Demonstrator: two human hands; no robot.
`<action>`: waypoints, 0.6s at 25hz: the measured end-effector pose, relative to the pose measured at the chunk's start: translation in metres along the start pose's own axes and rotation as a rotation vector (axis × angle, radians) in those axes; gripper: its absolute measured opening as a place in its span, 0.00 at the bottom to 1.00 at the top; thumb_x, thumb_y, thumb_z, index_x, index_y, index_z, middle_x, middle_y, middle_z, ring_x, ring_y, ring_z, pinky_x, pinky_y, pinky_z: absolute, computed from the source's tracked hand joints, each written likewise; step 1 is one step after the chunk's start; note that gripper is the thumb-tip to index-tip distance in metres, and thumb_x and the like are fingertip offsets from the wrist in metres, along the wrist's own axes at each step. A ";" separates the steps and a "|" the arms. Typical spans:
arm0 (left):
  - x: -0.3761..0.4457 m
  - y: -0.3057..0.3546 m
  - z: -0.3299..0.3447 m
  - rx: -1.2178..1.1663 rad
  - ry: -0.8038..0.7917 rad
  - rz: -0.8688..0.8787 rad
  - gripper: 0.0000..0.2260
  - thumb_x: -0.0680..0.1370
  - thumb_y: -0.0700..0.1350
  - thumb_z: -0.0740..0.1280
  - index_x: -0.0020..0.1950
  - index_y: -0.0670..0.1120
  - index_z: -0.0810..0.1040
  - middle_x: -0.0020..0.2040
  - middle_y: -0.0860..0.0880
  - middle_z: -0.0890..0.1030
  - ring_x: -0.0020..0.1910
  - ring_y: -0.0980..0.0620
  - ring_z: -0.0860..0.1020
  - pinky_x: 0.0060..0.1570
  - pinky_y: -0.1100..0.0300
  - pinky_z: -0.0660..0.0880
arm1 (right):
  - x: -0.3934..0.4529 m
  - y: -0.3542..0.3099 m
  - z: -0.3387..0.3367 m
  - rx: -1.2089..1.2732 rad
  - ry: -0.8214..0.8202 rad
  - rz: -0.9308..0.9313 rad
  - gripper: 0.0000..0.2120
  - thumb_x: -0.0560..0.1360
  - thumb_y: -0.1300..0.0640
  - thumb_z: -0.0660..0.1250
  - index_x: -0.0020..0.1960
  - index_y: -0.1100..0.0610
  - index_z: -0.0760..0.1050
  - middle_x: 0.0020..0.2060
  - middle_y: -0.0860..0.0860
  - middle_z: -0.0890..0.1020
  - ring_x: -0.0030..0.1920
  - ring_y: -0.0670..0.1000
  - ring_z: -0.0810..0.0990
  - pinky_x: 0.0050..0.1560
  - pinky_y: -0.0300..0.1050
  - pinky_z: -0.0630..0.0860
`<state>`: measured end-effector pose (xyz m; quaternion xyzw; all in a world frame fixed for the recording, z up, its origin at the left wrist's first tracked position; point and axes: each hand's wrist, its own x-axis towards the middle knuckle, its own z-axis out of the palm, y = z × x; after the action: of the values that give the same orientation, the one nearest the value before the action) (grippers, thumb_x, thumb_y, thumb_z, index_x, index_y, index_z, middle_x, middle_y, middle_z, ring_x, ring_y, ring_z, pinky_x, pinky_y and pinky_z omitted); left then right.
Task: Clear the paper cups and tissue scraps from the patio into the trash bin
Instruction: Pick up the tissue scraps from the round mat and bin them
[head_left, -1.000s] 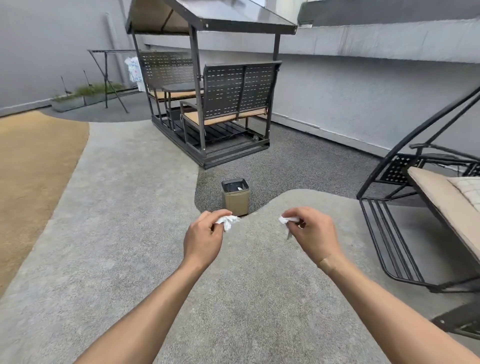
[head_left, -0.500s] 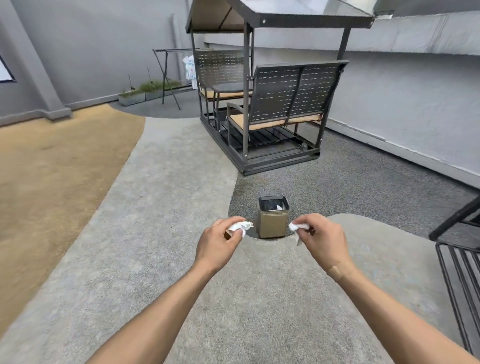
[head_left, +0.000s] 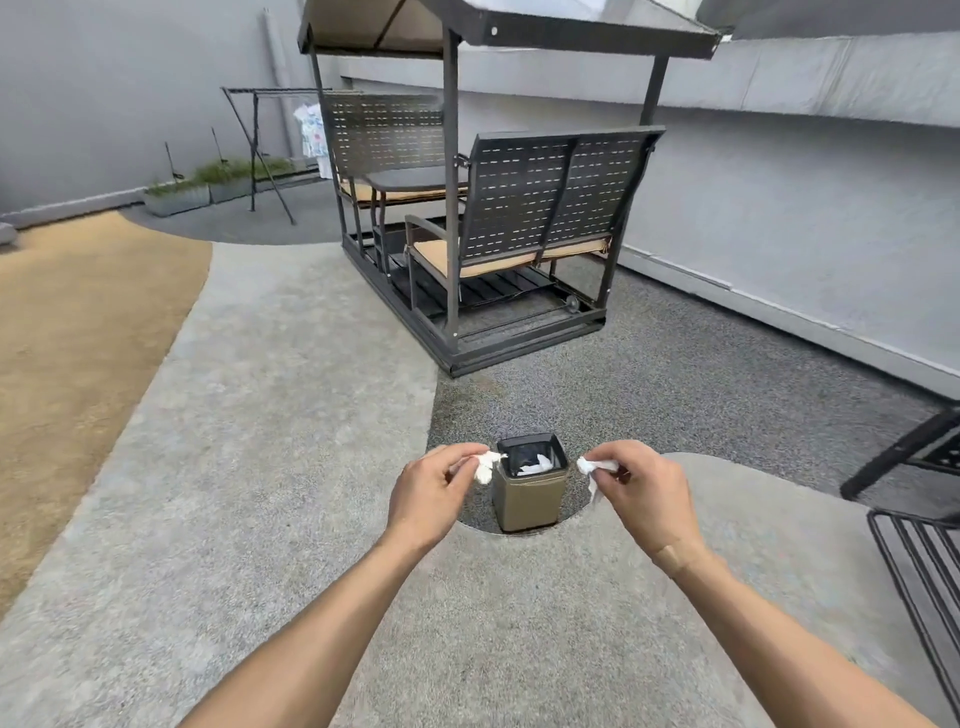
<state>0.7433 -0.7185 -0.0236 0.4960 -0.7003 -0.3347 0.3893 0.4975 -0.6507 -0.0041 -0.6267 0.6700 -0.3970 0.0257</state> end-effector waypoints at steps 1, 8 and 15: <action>0.023 -0.004 -0.002 -0.003 -0.012 0.000 0.09 0.79 0.50 0.67 0.53 0.65 0.81 0.43 0.59 0.82 0.42 0.55 0.81 0.41 0.57 0.76 | 0.018 -0.001 0.008 -0.011 -0.002 0.011 0.12 0.68 0.65 0.73 0.45 0.50 0.82 0.43 0.41 0.82 0.41 0.40 0.78 0.45 0.32 0.72; 0.142 -0.034 0.008 0.050 -0.079 0.007 0.07 0.79 0.51 0.66 0.55 0.63 0.75 0.36 0.55 0.82 0.34 0.51 0.81 0.35 0.52 0.78 | 0.112 0.018 0.050 -0.087 0.025 0.046 0.11 0.68 0.65 0.74 0.46 0.50 0.83 0.44 0.44 0.83 0.42 0.44 0.79 0.45 0.39 0.75; 0.253 -0.053 0.053 0.047 -0.077 -0.003 0.06 0.79 0.52 0.66 0.54 0.63 0.75 0.32 0.51 0.81 0.28 0.49 0.77 0.28 0.57 0.70 | 0.203 0.083 0.089 -0.119 0.009 0.072 0.09 0.69 0.62 0.74 0.46 0.50 0.82 0.44 0.43 0.83 0.42 0.45 0.81 0.45 0.44 0.77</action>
<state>0.6680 -0.9706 -0.0406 0.4930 -0.7217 -0.3376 0.3495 0.4335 -0.8783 -0.0170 -0.6009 0.7147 -0.3580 -0.0005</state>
